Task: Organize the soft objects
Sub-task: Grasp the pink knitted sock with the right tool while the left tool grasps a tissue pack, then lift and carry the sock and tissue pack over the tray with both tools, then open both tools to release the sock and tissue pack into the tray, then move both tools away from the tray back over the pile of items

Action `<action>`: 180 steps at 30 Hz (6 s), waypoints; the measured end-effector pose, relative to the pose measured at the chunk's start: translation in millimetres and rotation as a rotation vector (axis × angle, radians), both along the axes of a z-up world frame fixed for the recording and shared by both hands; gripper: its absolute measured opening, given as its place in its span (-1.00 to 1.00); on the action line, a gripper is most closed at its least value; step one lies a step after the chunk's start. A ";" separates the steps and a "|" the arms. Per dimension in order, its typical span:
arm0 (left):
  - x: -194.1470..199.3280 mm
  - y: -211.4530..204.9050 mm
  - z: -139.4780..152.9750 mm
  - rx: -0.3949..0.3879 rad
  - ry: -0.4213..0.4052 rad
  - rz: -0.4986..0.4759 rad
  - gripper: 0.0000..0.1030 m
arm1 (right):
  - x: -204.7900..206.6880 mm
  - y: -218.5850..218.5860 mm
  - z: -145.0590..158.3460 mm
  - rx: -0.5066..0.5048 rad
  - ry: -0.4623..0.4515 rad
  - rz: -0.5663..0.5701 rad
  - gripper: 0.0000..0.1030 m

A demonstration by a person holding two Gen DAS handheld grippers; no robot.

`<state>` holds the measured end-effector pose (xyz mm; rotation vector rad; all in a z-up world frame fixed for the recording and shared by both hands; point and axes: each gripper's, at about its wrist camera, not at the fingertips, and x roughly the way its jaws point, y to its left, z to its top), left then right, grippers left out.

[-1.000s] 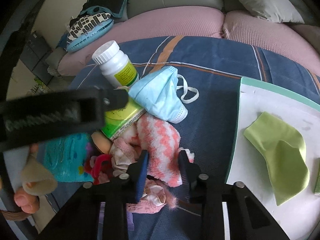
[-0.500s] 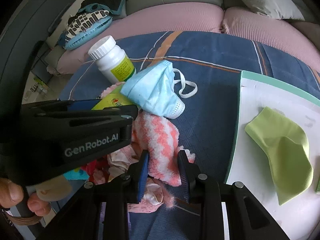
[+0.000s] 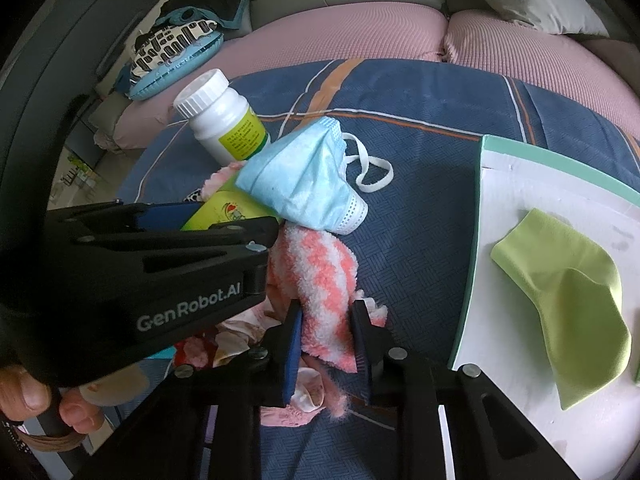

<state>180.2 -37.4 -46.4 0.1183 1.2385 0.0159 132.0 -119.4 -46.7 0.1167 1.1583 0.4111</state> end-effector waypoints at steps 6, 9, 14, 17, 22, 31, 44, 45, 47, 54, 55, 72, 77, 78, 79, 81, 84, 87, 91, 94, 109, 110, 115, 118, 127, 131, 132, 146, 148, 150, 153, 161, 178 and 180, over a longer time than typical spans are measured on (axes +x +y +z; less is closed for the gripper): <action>2.0 -6.8 -10.1 0.037 0.026 -0.012 0.12 | 1.1 -0.2 0.0 0.001 0.004 -0.002 -0.51; 2.9 -5.8 -8.7 0.020 0.018 0.002 0.12 | 1.4 -0.7 0.1 0.002 0.004 -0.002 -0.51; 3.2 -0.1 -5.6 -0.005 0.011 0.015 0.08 | 2.8 -1.8 0.3 0.006 0.006 -0.001 -0.51; 1.8 3.0 -0.8 -0.023 -0.002 0.021 0.06 | 2.1 -2.6 3.2 0.013 -0.003 -0.001 -0.56; -0.4 13.1 10.4 -0.051 -0.037 0.048 0.03 | -0.4 -3.9 10.9 0.032 -0.022 0.005 -0.63; -9.3 31.2 38.2 -0.092 -0.112 0.094 -0.02 | -10.1 -6.2 33.4 0.078 -0.080 0.017 -0.68; -21.1 39.4 67.6 -0.112 -0.196 0.117 -0.02 | -16.3 -10.7 62.4 0.189 -0.145 0.021 -0.69; -22.3 39.8 70.5 -0.113 -0.204 0.118 -0.02 | -17.0 -11.3 65.0 0.198 -0.152 0.022 -0.69; -24.4 40.4 75.4 -0.113 -0.218 0.120 -0.02 | -18.5 -12.4 70.7 0.217 -0.166 0.021 -0.69; -31.7 42.9 91.6 -0.115 -0.267 0.122 -0.02 | -25.1 -18.8 92.6 0.271 -0.221 0.028 -0.69; -33.5 43.3 95.0 -0.115 -0.276 0.124 -0.02 | -26.4 -20.0 95.1 0.274 -0.229 0.029 -0.69; -64.4 43.8 150.5 -0.120 -0.446 0.118 -0.02 | -63.7 -62.8 165.7 0.352 -0.449 -0.021 -0.69; -68.4 34.5 157.5 -0.119 -0.467 0.089 -0.02 | -75.9 -89.4 183.2 0.351 -0.513 -0.083 -0.69; -67.9 31.6 157.8 -0.118 -0.466 0.081 -0.02 | -77.7 -95.4 185.4 0.349 -0.523 -0.100 -0.69; -67.3 29.1 158.1 -0.117 -0.465 0.074 -0.02 | -79.3 -101.8 187.2 0.345 -0.533 -0.117 -0.69; -66.6 21.3 158.2 -0.116 -0.464 0.055 -0.02 | -82.2 -117.7 190.7 0.337 -0.552 -0.159 -0.69; -64.3 5.4 158.5 -0.124 -0.461 0.015 -0.02 | -87.0 -143.1 193.0 0.317 -0.571 -0.231 -0.69; -62.9 -13.0 157.1 -0.115 -0.455 -0.026 -0.02 | -92.2 -168.1 193.5 0.293 -0.584 -0.310 -0.69; -59.8 -42.6 153.1 -0.113 -0.439 -0.089 -0.02 | -99.9 -203.6 193.6 0.262 -0.593 -0.418 -0.69; -58.3 -67.1 149.7 -0.122 -0.429 -0.145 -0.02 | -105.5 -225.8 193.4 0.228 -0.598 -0.493 -0.69; -20.4 -158.1 86.9 -0.185 -0.310 -0.304 -0.02 | -58.2 -262.8 125.1 0.146 -0.380 -0.606 -0.69; -16.7 -161.5 79.1 -0.186 -0.298 -0.310 -0.02 | -52.0 -261.5 113.5 0.153 -0.342 -0.601 -0.69; -4.1 -178.2 37.1 -0.152 -0.219 -0.330 -0.02 | -22.3 -249.3 61.6 0.123 -0.171 -0.551 -0.69; -0.2 -181.6 18.2 -0.139 -0.175 -0.320 -0.02 | -14.3 -244.8 39.2 0.113 -0.094 -0.534 -0.69; 9.9 -171.8 -6.5 -0.131 -0.090 -0.260 -0.02 | -10.2 -231.8 22.6 0.022 -0.006 -0.486 -0.63; 8.5 -168.0 1.8 -0.142 -0.092 -0.260 0.08 | -10.8 -226.5 27.7 -0.020 -0.007 -0.471 -0.60; 7.8 -167.6 5.9 -0.140 -0.098 -0.259 0.16 | -10.5 -226.0 28.8 -0.028 -0.007 -0.471 -0.58; -4.3 -149.4 58.5 -0.146 -0.160 -0.214 0.25 | -25.2 -220.7 71.2 -0.089 -0.108 -0.477 -0.45; -3.7 -148.0 59.1 -0.156 -0.156 -0.209 0.26 | -25.2 -219.9 72.3 -0.091 -0.111 -0.476 -0.45; -3.5 -147.5 58.6 -0.149 -0.156 -0.202 0.26 | -24.2 -218.6 71.2 -0.096 -0.107 -0.473 -0.45; -2.7 -145.4 57.9 -0.139 -0.161 -0.186 0.38 | -23.6 -219.2 68.3 -0.115 -0.095 -0.477 -0.28; 3.6 -127.7 52.9 -0.112 -0.216 -0.103 0.90 | -25.0 -229.2 60.6 -0.203 -0.092 -0.550 1.00; 5.5 -104.1 59.5 -0.139 -0.229 -0.035 0.91 | -25.9 -229.6 65.8 -0.208 -0.106 -0.554 1.00; 5.6 -101.3 62.2 -0.141 -0.237 -0.030 0.91 | -26.3 -228.9 67.7 -0.203 -0.113 -0.553 1.00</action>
